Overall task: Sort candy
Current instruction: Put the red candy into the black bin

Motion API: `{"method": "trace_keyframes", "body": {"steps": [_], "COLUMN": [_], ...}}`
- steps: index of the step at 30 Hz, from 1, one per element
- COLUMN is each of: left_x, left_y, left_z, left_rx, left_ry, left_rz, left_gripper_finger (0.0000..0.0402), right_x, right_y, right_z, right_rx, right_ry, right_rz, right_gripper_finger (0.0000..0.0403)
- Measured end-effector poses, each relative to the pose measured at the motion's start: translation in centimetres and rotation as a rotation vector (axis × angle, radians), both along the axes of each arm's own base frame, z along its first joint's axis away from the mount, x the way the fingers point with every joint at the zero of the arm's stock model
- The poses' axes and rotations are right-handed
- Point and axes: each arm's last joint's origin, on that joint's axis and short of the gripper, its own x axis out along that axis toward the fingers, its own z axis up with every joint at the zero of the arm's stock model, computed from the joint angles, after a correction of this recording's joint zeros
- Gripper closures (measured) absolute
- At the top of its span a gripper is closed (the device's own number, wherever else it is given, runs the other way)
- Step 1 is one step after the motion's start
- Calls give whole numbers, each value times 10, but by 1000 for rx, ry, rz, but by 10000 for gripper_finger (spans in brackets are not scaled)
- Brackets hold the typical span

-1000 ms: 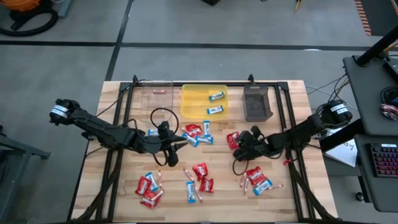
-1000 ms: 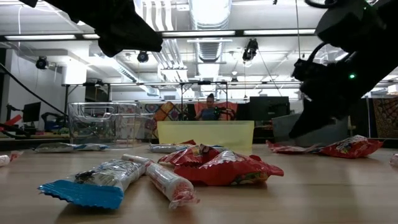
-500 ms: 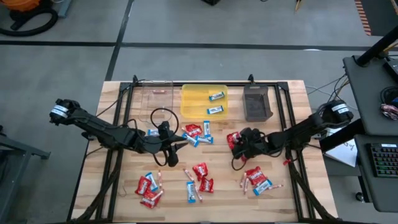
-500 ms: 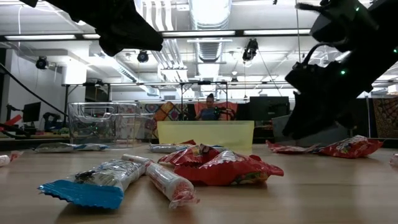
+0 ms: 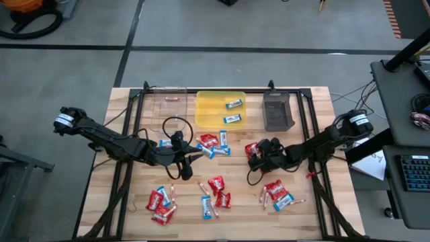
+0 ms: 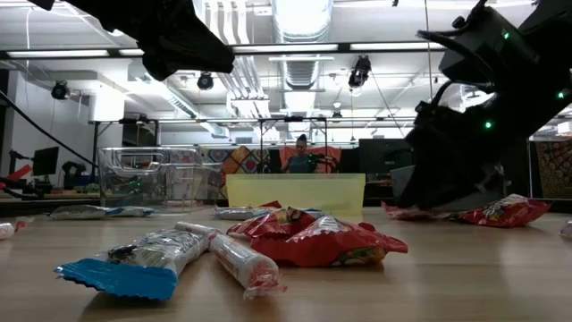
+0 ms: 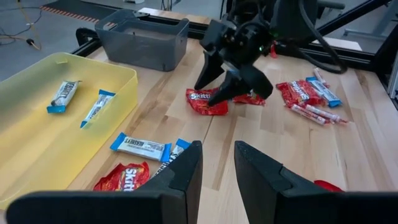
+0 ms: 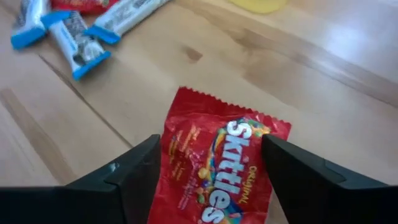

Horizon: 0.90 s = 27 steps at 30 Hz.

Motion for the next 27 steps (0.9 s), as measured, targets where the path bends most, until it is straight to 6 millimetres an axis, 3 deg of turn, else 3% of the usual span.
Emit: {"method": "trace_keyframes", "body": {"steps": [11,18,27], "left_x": [0,0,0], "left_y": [0,0,0], "left_z": [0,0,0], "left_rx": [1,0,0], "left_ry": [2,1,0], "left_rz": [0,0,0], "left_gripper_finger": [324,324,324], "right_x": [8,8,6], "right_y": [1,1,1], "right_z": [-17,-13,1], "right_rx": [-37,-32,-10], "right_ry": [51,35,3], "right_rz": [-12,-11,19], "right_gripper_finger": [196,265,278]}}
